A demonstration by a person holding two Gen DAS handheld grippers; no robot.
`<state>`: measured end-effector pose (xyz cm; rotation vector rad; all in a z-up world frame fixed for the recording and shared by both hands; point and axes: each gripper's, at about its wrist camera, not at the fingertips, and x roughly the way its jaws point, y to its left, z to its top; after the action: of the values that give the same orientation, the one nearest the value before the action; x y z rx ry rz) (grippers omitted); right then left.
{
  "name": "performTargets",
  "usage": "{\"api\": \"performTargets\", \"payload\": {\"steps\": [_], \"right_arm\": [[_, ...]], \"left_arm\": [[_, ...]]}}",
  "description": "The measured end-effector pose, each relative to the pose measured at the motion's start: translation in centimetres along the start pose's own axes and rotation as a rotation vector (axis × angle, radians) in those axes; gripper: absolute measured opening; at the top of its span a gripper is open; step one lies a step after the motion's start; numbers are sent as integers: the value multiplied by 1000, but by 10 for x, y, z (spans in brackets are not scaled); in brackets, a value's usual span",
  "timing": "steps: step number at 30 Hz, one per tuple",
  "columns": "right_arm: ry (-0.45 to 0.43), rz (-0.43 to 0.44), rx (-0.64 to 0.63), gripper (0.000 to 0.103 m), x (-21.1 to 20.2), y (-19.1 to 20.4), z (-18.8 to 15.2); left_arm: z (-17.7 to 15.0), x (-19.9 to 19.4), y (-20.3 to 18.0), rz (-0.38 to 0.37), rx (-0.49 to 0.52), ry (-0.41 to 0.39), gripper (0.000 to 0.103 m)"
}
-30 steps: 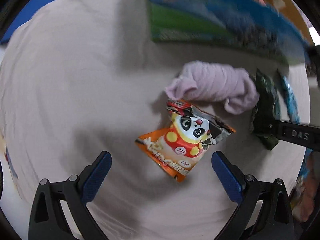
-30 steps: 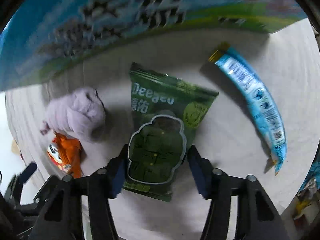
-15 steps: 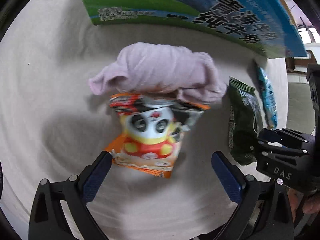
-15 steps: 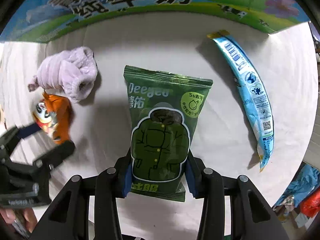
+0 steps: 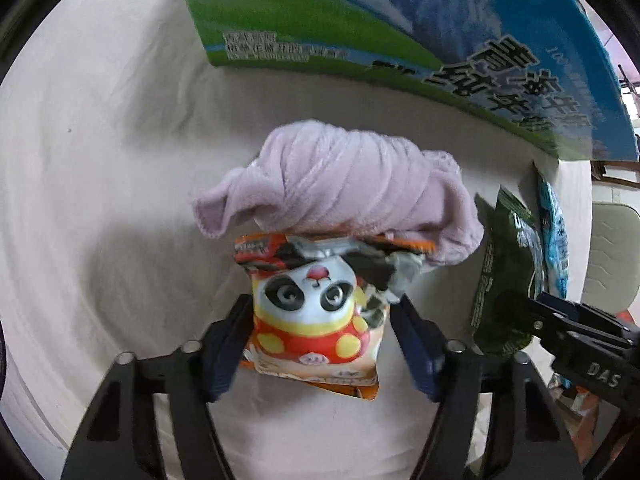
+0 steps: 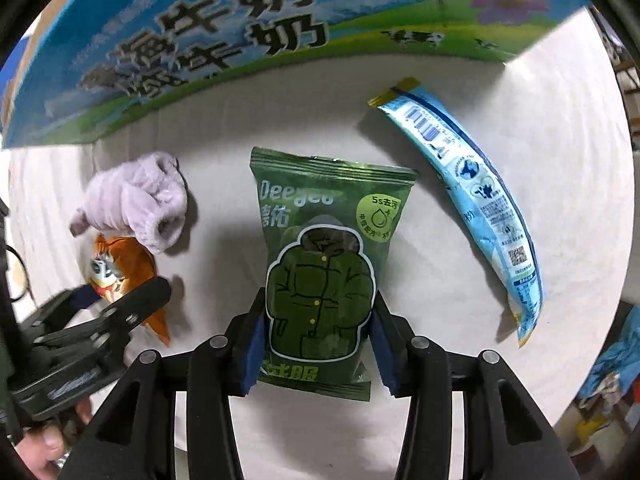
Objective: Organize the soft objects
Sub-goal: 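Lower both held bags into the box and open both tools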
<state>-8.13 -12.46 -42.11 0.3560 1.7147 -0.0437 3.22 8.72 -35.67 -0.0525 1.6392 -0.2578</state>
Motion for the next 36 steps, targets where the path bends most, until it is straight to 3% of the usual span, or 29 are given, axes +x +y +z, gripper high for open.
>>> {"api": "performTargets", "payload": {"steps": [2, 5, 9, 11, 13, 15, 20, 28, 33, 36], "right_arm": [[-26, 17, 26, 55, -6, -10, -2], [-51, 30, 52, 60, -13, -23, 0], [-10, 32, 65, 61, -3, -25, 10], [-5, -9, 43, 59, 5, -22, 6], [-24, -58, 2, 46, 7, -20, 0], [-41, -115, -46, 41, 4, -11, -11], [-60, -115, -93, 38, -11, 4, -36], [-178, -34, -131, 38, -106, 14, -43], [-277, 36, -95, 38, -179, 8, -27], [-336, 74, -58, 38, -221, 10, -3]], "left_arm": [[10, 2, 5, 12, -2, -11, 46], [12, 3, 3, 31, -5, -24, 43], [6, 4, -9, 64, -7, -30, 42], [1, 5, -16, 71, -10, -28, 41], [-5, 4, -21, 78, -8, -32, 41], [-13, 8, -36, 82, -5, -37, 41], [-20, -5, -50, 62, -1, -64, 41], [-14, -75, -78, -28, 37, -187, 41], [19, -127, -93, -83, 67, -262, 41], [48, -146, -95, -75, 80, -309, 41]]}}
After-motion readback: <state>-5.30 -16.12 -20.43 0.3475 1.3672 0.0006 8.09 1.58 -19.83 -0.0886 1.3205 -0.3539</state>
